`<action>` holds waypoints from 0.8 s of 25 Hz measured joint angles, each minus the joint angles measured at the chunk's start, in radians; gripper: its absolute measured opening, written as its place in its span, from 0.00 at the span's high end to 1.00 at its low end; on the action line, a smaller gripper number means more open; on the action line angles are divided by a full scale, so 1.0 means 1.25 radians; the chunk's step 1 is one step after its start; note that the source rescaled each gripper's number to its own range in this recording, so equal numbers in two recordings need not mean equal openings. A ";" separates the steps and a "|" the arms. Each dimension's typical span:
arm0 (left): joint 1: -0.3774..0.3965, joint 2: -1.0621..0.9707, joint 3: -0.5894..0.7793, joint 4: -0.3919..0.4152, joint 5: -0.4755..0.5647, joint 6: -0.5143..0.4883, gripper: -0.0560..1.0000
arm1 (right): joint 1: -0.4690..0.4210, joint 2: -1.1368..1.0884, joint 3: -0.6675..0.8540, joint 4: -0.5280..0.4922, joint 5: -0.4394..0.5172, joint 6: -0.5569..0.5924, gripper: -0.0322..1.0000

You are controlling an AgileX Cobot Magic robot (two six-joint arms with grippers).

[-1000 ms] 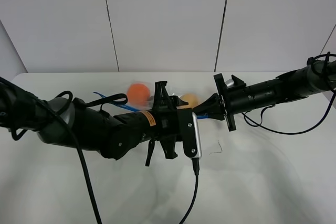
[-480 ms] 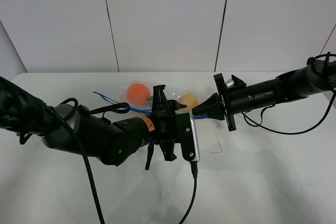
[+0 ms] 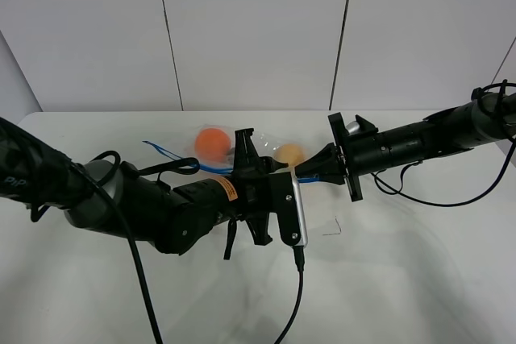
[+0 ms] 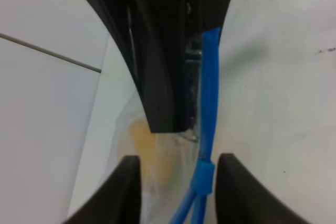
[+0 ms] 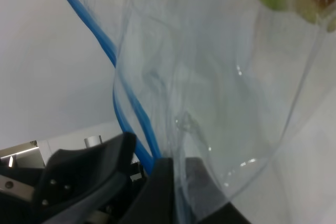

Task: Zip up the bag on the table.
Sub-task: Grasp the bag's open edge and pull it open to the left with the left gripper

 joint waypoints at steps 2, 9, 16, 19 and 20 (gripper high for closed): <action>0.000 0.000 0.000 0.000 0.000 0.000 0.64 | 0.000 0.000 0.000 0.002 0.000 0.000 0.97; 0.000 0.000 0.000 0.000 0.000 0.000 0.73 | 0.000 0.000 0.000 0.005 0.000 0.000 0.97; 0.000 0.000 0.000 0.000 0.000 0.000 0.82 | 0.000 0.000 0.000 0.006 0.000 0.000 0.97; 0.000 0.000 0.000 0.000 0.000 0.000 0.88 | 0.000 0.000 0.000 0.006 0.000 0.000 0.97; 0.000 0.000 0.000 0.000 0.001 0.000 0.90 | 0.000 0.000 0.000 0.008 0.000 0.000 0.97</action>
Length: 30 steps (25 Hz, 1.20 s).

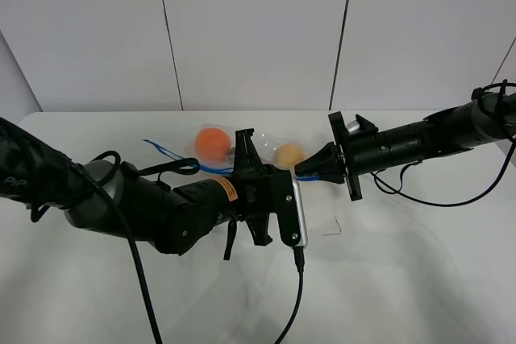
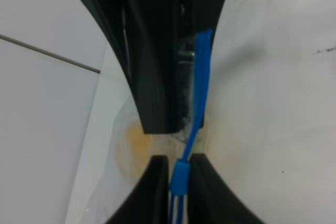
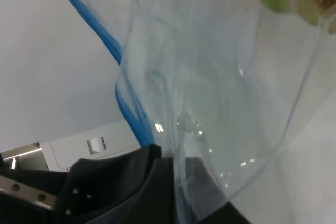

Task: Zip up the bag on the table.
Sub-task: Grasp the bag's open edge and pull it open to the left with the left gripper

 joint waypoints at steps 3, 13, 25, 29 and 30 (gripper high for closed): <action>0.000 0.001 0.000 0.000 0.000 0.000 0.95 | 0.000 0.000 0.000 0.001 0.000 0.000 0.97; 0.001 0.001 0.021 0.001 -0.037 0.000 0.95 | 0.000 0.000 0.000 0.001 0.005 0.001 0.97; 0.095 -0.016 0.086 0.008 -0.098 0.000 0.95 | 0.002 0.000 0.000 0.012 -0.003 0.001 0.97; 0.149 -0.016 0.111 0.015 -0.118 0.000 0.95 | 0.004 0.000 0.000 0.016 -0.006 0.001 0.97; 0.163 -0.017 0.116 0.015 -0.122 0.000 0.95 | 0.004 0.000 0.000 0.016 -0.006 0.001 0.97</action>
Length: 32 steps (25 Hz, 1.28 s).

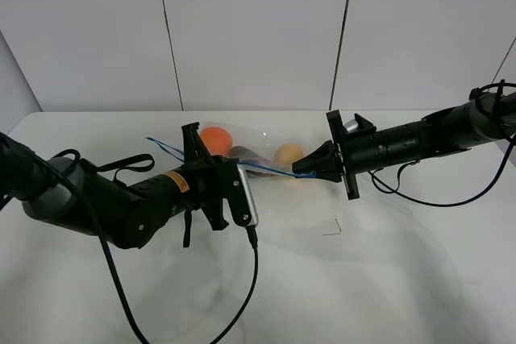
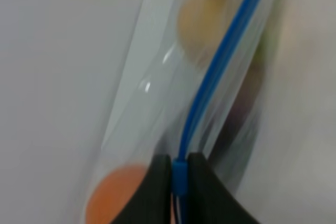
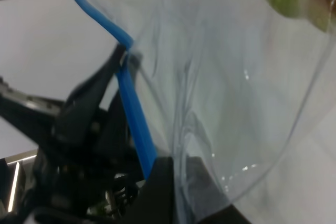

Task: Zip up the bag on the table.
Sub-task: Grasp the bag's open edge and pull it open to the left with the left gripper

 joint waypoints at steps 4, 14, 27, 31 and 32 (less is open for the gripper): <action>0.057 -0.001 0.022 0.004 -0.026 0.000 0.95 | 0.000 0.000 0.000 -0.001 0.000 0.000 0.97; 0.183 -0.001 0.050 0.033 -0.066 0.001 0.95 | 0.002 0.000 0.000 0.011 0.000 0.000 0.97; 0.272 -0.001 0.051 0.021 -0.066 0.001 0.95 | 0.002 0.000 0.000 0.008 0.000 0.000 0.97; 0.273 -0.001 0.051 0.009 -0.066 0.001 0.95 | 0.002 0.000 0.000 0.005 0.000 0.000 0.97; 0.273 -0.001 0.051 0.006 -0.066 0.001 0.95 | 0.002 0.000 0.000 0.004 0.000 0.000 0.97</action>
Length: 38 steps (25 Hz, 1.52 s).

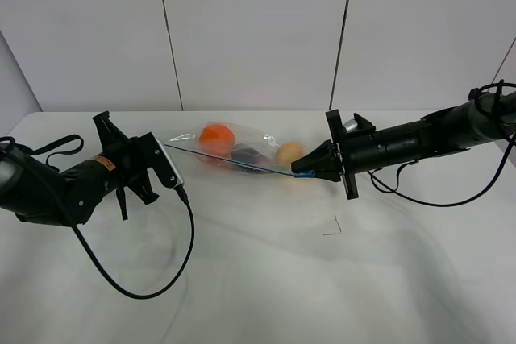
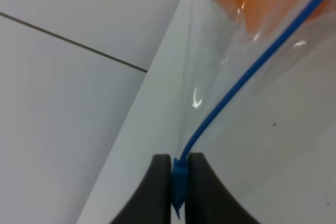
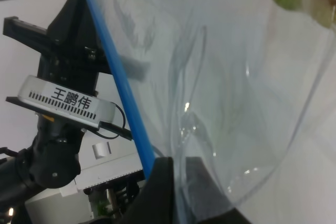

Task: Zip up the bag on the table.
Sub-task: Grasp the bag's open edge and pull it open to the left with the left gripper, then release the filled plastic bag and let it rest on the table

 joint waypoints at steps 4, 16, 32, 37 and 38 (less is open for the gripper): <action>0.001 0.000 0.000 -0.011 0.000 0.000 0.95 | 0.000 0.000 0.000 -0.003 0.000 0.000 0.97; 0.002 0.000 0.000 -0.017 0.000 0.000 0.95 | 0.000 0.000 0.000 -0.007 0.000 0.000 0.97; 0.009 0.000 0.018 -0.203 -0.123 -0.099 0.18 | -0.002 0.000 0.000 -0.019 0.003 0.000 0.97; 0.009 0.000 0.018 -0.304 -0.136 -0.195 0.17 | -0.002 0.000 0.000 -0.019 0.003 0.003 0.97; 0.009 0.000 0.018 -0.315 -0.136 -0.225 0.17 | -0.002 0.000 0.000 -0.019 0.003 0.002 0.97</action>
